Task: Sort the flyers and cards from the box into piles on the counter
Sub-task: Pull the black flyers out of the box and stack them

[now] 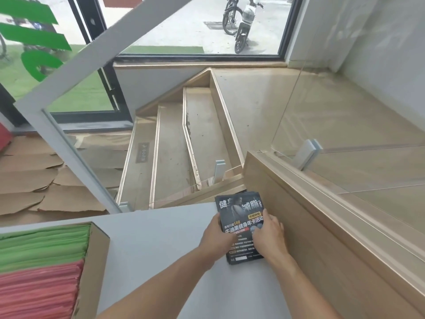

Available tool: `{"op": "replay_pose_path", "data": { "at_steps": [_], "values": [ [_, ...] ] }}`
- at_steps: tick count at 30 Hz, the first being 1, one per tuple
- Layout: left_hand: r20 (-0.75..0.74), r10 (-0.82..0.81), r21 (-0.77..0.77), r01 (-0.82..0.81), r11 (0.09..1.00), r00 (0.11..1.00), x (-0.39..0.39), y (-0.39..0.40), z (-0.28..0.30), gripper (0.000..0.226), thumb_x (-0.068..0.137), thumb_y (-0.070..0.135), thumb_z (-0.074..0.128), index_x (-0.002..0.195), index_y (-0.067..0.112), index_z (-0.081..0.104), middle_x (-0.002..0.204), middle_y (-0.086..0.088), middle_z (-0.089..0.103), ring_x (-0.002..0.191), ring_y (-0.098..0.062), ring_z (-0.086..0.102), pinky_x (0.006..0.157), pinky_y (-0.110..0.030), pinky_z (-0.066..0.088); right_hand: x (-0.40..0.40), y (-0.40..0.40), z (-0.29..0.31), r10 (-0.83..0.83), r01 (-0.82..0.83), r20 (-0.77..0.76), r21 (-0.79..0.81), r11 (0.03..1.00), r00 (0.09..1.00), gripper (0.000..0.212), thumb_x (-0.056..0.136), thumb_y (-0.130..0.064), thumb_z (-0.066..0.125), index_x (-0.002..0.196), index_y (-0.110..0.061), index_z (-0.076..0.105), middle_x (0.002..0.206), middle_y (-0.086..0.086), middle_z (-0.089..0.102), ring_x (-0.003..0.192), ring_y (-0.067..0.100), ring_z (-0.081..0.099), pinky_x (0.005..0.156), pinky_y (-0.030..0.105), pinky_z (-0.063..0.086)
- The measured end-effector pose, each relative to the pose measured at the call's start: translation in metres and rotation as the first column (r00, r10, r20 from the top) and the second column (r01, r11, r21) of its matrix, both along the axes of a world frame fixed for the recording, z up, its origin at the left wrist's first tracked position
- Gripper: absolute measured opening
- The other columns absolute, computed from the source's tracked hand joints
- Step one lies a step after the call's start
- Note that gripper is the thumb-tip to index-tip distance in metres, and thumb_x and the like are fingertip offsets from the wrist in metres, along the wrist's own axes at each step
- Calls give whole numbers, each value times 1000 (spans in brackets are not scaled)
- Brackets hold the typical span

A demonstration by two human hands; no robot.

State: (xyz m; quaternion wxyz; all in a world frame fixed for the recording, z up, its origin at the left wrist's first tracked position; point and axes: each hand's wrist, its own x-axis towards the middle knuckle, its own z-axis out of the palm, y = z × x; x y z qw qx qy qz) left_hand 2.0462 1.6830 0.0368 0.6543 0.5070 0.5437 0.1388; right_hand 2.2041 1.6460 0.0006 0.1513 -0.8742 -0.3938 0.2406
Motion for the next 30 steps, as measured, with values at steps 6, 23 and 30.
{"op": "replay_pose_path", "data": {
  "at_steps": [6,23,30],
  "values": [
    [-13,-48,23,48,999,999,6,2,-8,73,60,6,76,117,42,49,110,12,70,99,-10,70,88,-38,60,4,7,9,72,-72,-6,-112,991,997,52,91,-15,48,142,-11,38,138,10,50,124,32,44,102,41,41],
    [-546,-211,372,460,806,811,16,-28,-31,99,88,7,60,160,14,-7,156,-2,25,129,-25,31,107,-30,37,18,102,39,498,-431,123,-352,831,859,46,94,-28,59,138,-22,48,137,10,47,122,34,51,99,44,45],
    [-536,-193,376,437,817,822,17,-29,-35,98,87,4,59,161,15,-5,159,2,22,127,-26,32,106,-31,39,19,97,30,522,-440,211,-337,832,826,53,95,-45,59,143,-28,45,138,7,48,121,34,53,98,45,46]
  ]
}}
